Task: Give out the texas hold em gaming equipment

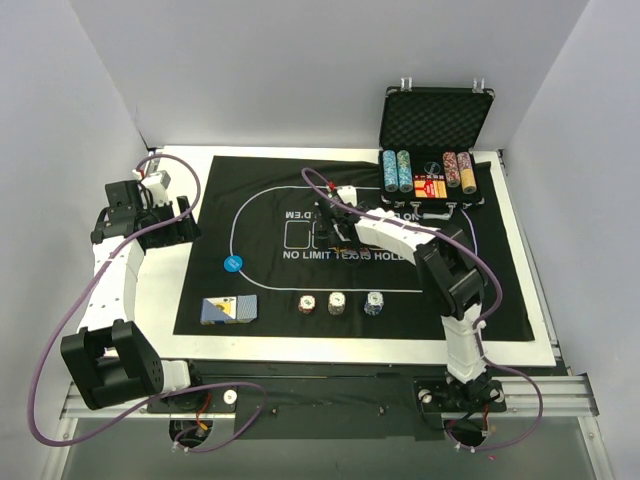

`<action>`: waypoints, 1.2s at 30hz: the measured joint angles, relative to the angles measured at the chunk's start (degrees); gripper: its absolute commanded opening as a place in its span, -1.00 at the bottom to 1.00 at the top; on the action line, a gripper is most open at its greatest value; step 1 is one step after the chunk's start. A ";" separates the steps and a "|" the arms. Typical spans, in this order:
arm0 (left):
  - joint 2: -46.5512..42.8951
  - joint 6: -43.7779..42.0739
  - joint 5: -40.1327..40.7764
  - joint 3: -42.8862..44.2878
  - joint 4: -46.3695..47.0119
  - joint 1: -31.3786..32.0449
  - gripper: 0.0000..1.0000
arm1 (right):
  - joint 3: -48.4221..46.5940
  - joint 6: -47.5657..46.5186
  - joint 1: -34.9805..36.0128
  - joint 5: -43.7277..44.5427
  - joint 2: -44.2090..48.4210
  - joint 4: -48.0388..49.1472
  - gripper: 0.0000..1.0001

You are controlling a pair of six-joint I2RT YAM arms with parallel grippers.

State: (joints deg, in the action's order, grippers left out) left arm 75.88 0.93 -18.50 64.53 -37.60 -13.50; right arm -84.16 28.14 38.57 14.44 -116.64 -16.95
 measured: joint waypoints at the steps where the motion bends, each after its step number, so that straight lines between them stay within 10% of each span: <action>1: 0.00 0.00 0.02 0.00 -0.02 0.00 0.75 | -0.42 -0.09 0.00 -0.17 -0.59 0.02 0.68; 36: 0.00 -1.42 0.07 0.00 -0.57 0.00 0.84 | -0.63 0.04 -0.72 -1.81 -4.46 6.47 0.18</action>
State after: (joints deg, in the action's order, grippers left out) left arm 75.88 -0.49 -18.44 64.53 -38.17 -13.50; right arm -84.79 28.18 37.85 12.62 -121.10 -10.48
